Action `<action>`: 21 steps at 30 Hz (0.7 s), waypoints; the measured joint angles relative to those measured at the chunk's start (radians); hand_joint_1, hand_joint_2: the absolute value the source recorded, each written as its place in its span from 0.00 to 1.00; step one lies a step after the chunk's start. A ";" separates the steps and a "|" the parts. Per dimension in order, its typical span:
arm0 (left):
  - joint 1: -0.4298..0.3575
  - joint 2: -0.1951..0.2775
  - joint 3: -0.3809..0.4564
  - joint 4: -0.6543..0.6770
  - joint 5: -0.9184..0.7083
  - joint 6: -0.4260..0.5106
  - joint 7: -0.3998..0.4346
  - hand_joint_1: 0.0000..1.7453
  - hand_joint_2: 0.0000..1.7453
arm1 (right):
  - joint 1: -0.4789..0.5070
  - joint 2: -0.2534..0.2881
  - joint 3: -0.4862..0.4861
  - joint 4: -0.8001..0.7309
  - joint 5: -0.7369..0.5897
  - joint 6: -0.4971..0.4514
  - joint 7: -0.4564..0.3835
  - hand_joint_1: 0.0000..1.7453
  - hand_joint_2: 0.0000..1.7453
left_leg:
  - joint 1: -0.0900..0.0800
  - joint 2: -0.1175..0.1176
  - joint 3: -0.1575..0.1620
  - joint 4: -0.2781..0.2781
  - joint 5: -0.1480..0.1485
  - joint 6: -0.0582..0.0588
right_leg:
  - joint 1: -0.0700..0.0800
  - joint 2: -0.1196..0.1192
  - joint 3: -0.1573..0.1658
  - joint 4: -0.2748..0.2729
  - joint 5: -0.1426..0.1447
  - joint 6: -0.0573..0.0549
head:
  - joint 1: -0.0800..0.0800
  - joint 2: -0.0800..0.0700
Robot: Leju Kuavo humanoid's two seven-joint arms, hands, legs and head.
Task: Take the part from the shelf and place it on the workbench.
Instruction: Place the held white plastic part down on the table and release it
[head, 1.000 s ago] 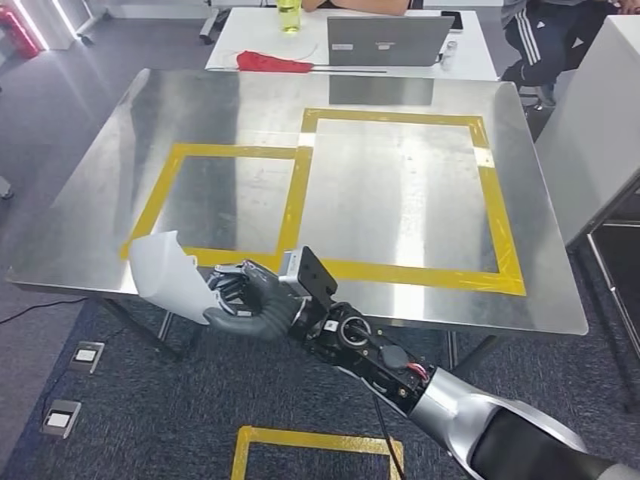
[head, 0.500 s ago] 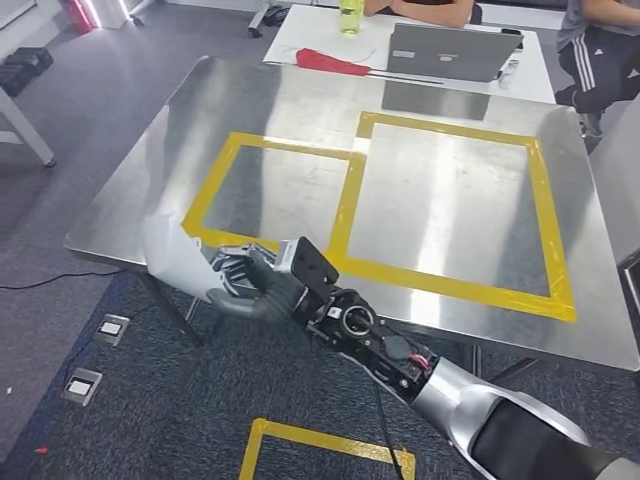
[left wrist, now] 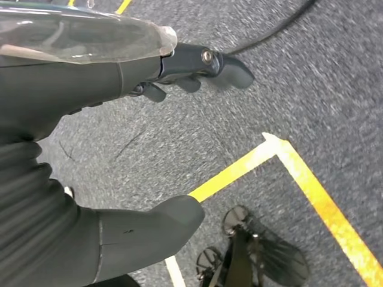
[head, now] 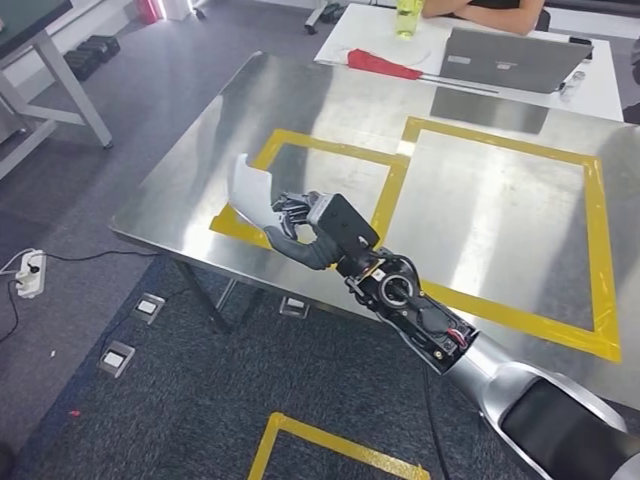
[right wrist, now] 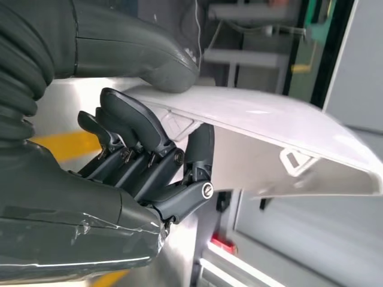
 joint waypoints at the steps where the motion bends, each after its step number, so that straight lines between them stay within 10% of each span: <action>1: -0.001 0.001 0.000 0.000 0.000 0.000 0.000 0.00 1.00 | 0.001 -0.015 -0.009 -0.006 0.008 -0.014 0.010 1.00 1.00 | 0.002 0.019 -0.037 0.075 -0.034 -0.005 | -0.001 -0.008 0.000 -0.001 0.000 -0.001 | -0.006 0.000; 4: -0.001 0.001 0.000 0.000 0.002 -0.002 -0.001 0.00 1.00 | 0.012 -0.063 -0.035 -0.017 0.029 -0.038 0.034 1.00 1.00 | 0.013 0.037 -0.091 0.175 -0.052 -0.013 | -0.003 -0.036 0.002 -0.001 -0.004 0.003 | -0.013 0.000; 9: -0.004 0.003 0.000 0.000 0.004 -0.006 -0.006 0.00 1.00 | 0.020 -0.127 -0.081 -0.027 0.064 -0.057 0.056 1.00 1.00 | 0.010 0.089 0.053 -0.114 0.067 -0.004 | 0.003 -0.070 0.013 0.002 -0.020 0.027 | -0.013 0.000; 13: -0.003 0.003 0.000 0.000 0.006 -0.007 -0.007 0.00 1.00 | 0.025 -0.158 -0.101 -0.028 0.073 -0.063 0.063 1.00 1.00 | 0.006 0.061 0.057 -0.122 0.062 0.022 | -0.001 -0.072 0.013 0.024 -0.045 0.048 | 0.000 0.000; 18: -0.008 0.003 0.001 0.000 0.009 -0.009 -0.009 0.00 1.00 | 0.047 -0.202 -0.125 -0.028 0.100 -0.085 0.090 1.00 1.00 | 0.004 0.016 0.062 -0.125 0.061 0.042 | -0.002 -0.012 -0.132 0.321 -0.173 0.051 | 0.015 0.000; 21: -0.006 0.002 0.001 0.000 0.012 -0.009 -0.010 0.00 1.00 | 0.057 -0.226 -0.140 -0.025 0.108 -0.091 0.096 1.00 1.00 | 0.002 -0.022 0.069 -0.122 0.058 0.041 | -0.002 0.000 -0.106 0.222 -0.083 0.041 | 0.024 0.000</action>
